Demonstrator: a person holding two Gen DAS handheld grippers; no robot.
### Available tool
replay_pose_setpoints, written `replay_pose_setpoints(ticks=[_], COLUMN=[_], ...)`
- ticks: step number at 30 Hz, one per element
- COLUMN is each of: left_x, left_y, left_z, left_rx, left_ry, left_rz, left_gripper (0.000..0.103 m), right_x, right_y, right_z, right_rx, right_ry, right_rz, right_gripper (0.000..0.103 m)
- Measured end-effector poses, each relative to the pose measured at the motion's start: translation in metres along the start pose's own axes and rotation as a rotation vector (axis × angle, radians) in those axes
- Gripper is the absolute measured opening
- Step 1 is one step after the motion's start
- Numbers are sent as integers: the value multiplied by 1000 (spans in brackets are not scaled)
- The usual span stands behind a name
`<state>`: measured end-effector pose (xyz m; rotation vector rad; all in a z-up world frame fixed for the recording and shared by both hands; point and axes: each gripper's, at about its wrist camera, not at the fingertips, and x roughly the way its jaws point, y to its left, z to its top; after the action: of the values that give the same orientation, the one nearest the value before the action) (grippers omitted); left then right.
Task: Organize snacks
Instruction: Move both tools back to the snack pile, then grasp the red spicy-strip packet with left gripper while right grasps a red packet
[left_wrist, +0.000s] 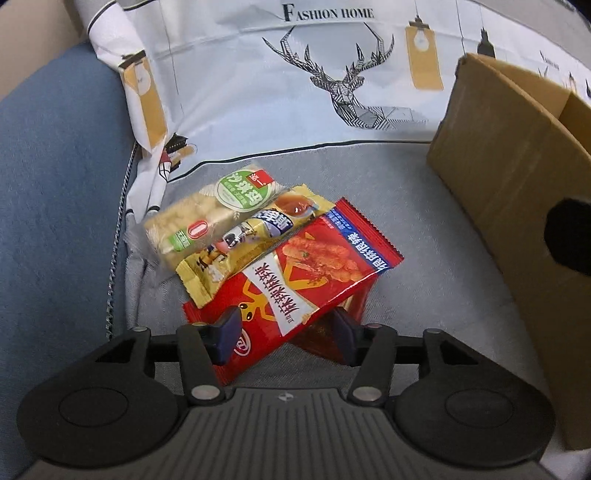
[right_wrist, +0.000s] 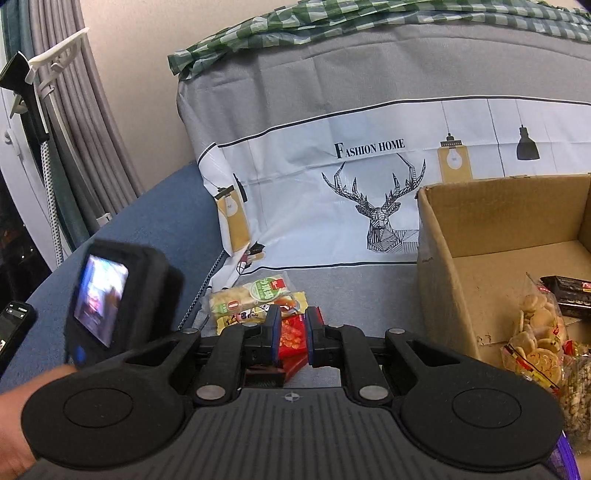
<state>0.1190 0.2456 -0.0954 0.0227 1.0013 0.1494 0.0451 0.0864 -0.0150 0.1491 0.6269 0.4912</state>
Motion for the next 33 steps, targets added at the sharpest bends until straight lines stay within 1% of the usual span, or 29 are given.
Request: replay_pose_setpoints(ticks=[1, 2, 3, 4, 7, 10, 13, 18, 23, 26, 30, 31, 33], left_x=[0, -2, -3, -4, -9, -22, -46, -80, -114, -126, -131, -131, -126], left_y=[2, 4, 7, 11, 21, 27, 30, 28, 25, 27, 30, 30, 30], left_z=[0, 0, 1, 1, 1, -3, -10, -19, -40, -49, -58, -60, -62], left_rx=[-16, -26, -40, -70, -161, -225, -290, -338, -354, -374, -431, -438, -456], left_ry=[-2, -1, 1, 6, 13, 3, -13, -24, -63, -100, -119, -117, -87], left_rz=[-5, -4, -7, -19, -39, -39, -70, -84, -131, -145, -163, -175, -187], left_gripper=[34, 27, 17, 11, 1, 0, 0, 0, 0, 0, 0, 0, 0], right_x=[2, 2, 4, 4, 4, 3, 3, 1, -6, -7, -10, -10, -9], right_y=[0, 0, 0, 1, 0, 0, 0, 0, -1, -2, 1, 2, 1], right_z=[0, 0, 0, 0, 0, 2, 3, 5, 8, 8, 6, 5, 4], right_rx=[-2, -2, -1, -5, -9, -12, -11, -2, 2, 4, -15, -19, -20], right_ry=[2, 4, 5, 4, 2, -6, -14, -20, -33, -30, -32, -31, -21], right_rz=[0, 1, 4, 5, 11, 16, 17, 24, 40, 49, 58, 60, 60], right_gripper=[14, 14, 14, 14, 14, 14, 14, 14, 14, 14, 14, 14, 14])
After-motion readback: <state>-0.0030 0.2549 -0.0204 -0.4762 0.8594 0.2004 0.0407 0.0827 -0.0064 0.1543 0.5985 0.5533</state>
